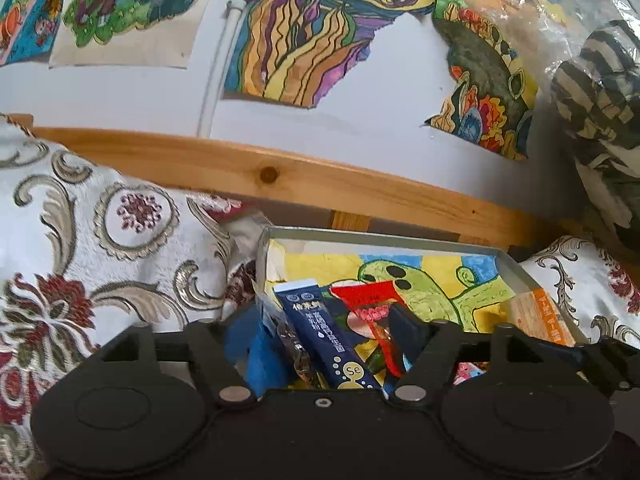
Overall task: Organize snacks
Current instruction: 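Lower both tools into the metal tray and open them, releasing both snacks, then withdraw both open tools from the tray back over the bed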
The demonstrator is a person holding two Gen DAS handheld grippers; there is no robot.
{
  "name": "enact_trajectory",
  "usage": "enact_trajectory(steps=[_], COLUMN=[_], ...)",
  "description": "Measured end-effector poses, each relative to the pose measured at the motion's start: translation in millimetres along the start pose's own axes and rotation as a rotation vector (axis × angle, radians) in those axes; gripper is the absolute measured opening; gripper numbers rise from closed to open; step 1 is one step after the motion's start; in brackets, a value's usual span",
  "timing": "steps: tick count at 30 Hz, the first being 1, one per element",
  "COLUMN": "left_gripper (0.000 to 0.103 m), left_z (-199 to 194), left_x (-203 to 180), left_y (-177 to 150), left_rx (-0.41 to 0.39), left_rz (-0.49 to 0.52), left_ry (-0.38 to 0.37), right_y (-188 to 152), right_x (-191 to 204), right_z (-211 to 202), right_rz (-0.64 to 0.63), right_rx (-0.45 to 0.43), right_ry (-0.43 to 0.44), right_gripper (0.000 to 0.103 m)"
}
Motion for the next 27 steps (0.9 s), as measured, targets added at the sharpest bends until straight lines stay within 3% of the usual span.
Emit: enact_trajectory(steps=[7, 16, 27], left_gripper=[0.101, 0.102, 0.102], left_z=[-35, -93, -160], left_x=[-7, -18, -42], left_y=[15, 22, -6], left_rx=[-0.041, -0.065, -0.030], left_rz=[-0.014, -0.021, 0.005], left_ry=[0.042, 0.104, 0.130], right_y=[13, 15, 2], right_x=[-23, -55, -73], right_z=[-37, -86, -151], right_rz=[0.031, 0.113, 0.107], right_rx=[-0.058, -0.059, -0.062], right_ry=[-0.018, -0.027, -0.025], right_gripper=[0.101, 0.103, 0.103])
Point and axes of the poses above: each gripper's, at about its wrist camera, not at the fingertips, and z roughly the way its jaws point, x to its left, y to its top, the point moved 2 cm from there along z, roughly the way its jaws point, and after that the axes turned 10 degrees about -y, right-handed, at the moved point
